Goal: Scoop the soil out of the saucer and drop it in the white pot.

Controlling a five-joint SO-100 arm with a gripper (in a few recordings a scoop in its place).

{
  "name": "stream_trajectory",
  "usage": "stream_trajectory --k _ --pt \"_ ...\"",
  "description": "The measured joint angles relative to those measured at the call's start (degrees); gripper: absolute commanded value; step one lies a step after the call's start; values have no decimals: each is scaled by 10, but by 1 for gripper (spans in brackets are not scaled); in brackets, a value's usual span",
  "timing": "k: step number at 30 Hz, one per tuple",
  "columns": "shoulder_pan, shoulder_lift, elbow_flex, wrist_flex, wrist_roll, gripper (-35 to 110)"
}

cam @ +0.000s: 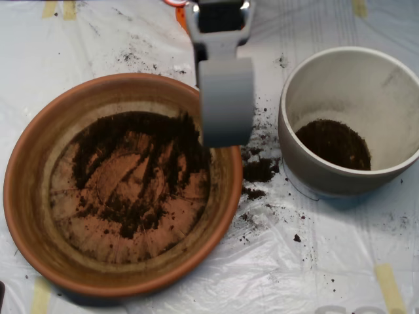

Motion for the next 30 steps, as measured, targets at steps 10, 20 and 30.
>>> stream_trajectory --k 10,20,30 --pt "127 27 316 -177 -50 54" --pt "172 -120 368 -262 -83 66" --pt "211 -326 178 -198 -78 68"
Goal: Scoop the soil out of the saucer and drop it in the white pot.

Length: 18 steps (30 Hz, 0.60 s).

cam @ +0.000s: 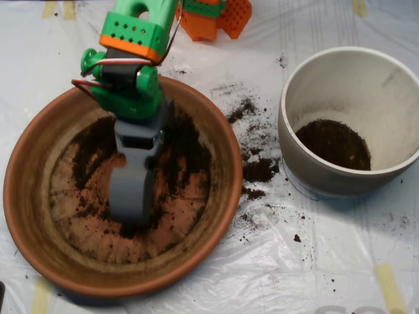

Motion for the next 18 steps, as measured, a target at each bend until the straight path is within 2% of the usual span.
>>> stream_trajectory --k 5,11,18 --pt "7 -65 -97 44 0 67" --pt "5 -136 -200 106 10 59" --pt "-2 -207 -314 163 11 58"
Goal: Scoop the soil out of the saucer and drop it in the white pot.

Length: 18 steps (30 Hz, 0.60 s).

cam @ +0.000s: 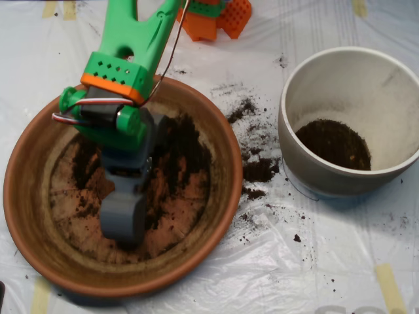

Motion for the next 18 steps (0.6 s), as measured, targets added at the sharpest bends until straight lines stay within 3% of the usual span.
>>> stream_trajectory --k 9,18 --pt "-1 -25 -40 18 -5 54" --pt "-6 106 151 -100 -15 42"
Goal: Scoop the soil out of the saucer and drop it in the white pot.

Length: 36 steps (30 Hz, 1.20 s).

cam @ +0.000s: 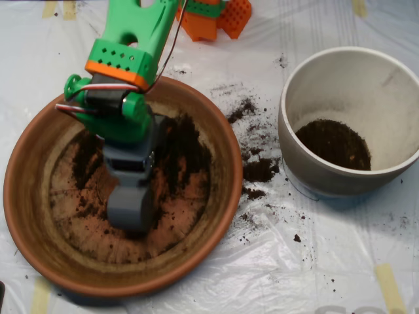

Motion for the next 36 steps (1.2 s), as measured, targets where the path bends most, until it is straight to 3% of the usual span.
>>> stream_trajectory --k 12,18,20,25,36 --pt "-15 261 341 -169 -42 21" --pt "3 318 406 -199 -52 9" --pt "4 319 406 -199 -59 0" --pt "-7 316 396 -184 -56 0" --pt "-94 263 185 -4 32 0"
